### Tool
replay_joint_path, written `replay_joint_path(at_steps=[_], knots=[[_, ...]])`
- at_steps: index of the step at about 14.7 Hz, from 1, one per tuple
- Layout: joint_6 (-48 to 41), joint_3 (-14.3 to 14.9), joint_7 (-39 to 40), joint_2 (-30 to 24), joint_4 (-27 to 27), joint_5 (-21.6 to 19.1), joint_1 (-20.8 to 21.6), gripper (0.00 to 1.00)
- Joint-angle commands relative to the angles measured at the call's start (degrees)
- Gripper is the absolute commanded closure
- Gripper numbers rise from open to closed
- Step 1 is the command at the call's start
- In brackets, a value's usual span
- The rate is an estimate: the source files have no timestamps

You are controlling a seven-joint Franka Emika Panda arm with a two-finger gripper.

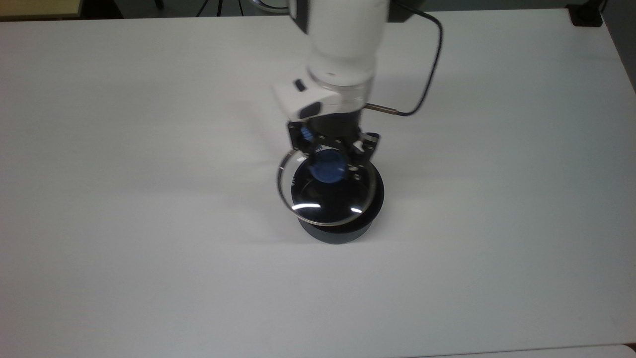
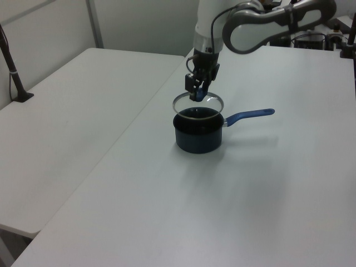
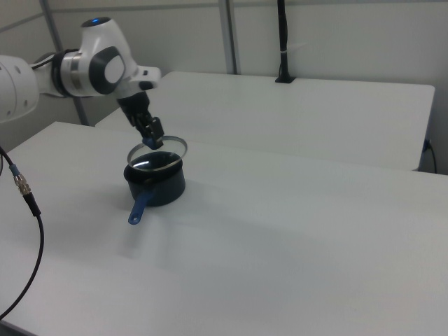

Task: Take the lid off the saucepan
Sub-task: 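Lift the glass lid off the saucepan and carry it beside the pan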

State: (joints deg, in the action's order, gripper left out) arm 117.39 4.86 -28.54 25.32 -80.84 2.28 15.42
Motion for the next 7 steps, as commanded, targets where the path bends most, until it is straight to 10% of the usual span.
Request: replay_joint_path(at_steps=[1, 7], knots=[[-2.9, 5.2, 10.1, -3.3, -1.1, -5.8, -2.4, 0.54], [-2.8, 7.3, 21.9, -6.3, -9.5, -6.5, -7.5, 0.54]])
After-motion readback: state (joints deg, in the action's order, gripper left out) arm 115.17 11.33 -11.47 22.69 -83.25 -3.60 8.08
